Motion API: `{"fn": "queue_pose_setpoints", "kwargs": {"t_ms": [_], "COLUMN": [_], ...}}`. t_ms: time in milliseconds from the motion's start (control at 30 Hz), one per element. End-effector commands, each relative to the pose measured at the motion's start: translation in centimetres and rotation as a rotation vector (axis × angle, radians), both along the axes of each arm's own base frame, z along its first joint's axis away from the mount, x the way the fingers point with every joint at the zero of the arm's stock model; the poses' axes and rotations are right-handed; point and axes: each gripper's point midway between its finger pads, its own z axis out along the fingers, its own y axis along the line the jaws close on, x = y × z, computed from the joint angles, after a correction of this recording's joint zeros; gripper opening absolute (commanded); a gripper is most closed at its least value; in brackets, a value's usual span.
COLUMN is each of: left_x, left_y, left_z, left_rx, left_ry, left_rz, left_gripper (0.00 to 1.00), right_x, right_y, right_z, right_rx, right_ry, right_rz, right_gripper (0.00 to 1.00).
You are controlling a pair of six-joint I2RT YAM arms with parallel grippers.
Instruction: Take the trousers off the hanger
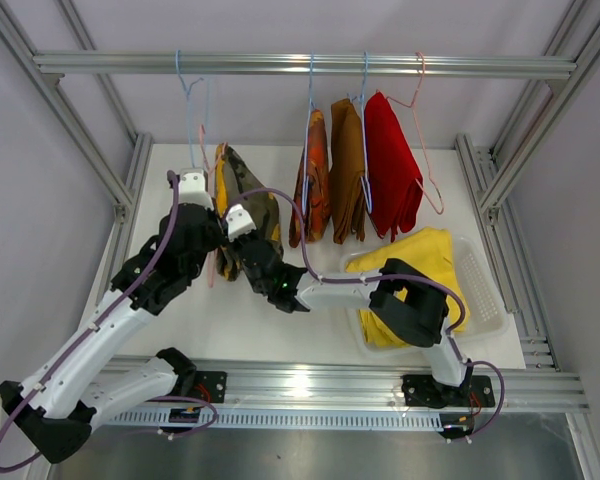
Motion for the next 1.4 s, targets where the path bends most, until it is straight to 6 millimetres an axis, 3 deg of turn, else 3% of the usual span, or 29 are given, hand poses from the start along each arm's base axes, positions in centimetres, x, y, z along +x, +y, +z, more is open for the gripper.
{"fn": "queue_pose_setpoints", "kwargs": {"t_ms": [0,500,633,1033,1367], "left_x": [0.9,2.1,2.4,2.4,1.0], "left_y": [-0.9,0.0,0.4,1.3,1.9], "left_z": [3.9,2.7,2.5,2.6,4.8], "left_rx": [-0.101,-0.072,-0.066,-0.082,-0.137], "left_ry": [-0.111,-0.086,-0.081,-0.093,-0.182], "left_rz": [-0.002,0.054,0.074,0.106,0.078], "left_gripper": [0.0,0.0,0.01,0.0,0.01], "right_x": [-0.7,-6.8,-7.6,-7.4,-5.3], "right_y": [-0.3,-1.7,-2.3,-4.1,-6.6], "right_z": [4.9,13.3,14.5,13.7,11.9], "right_rx": [0.095,0.171,0.185,0.178,0.155], "right_ry": [-0.036,-0.084,-0.089,-0.076,-0.037], "right_rz": [0.016,0.094,0.101,0.062,0.005], "right_gripper": [0.0,0.0,0.0,0.0,0.0]}}
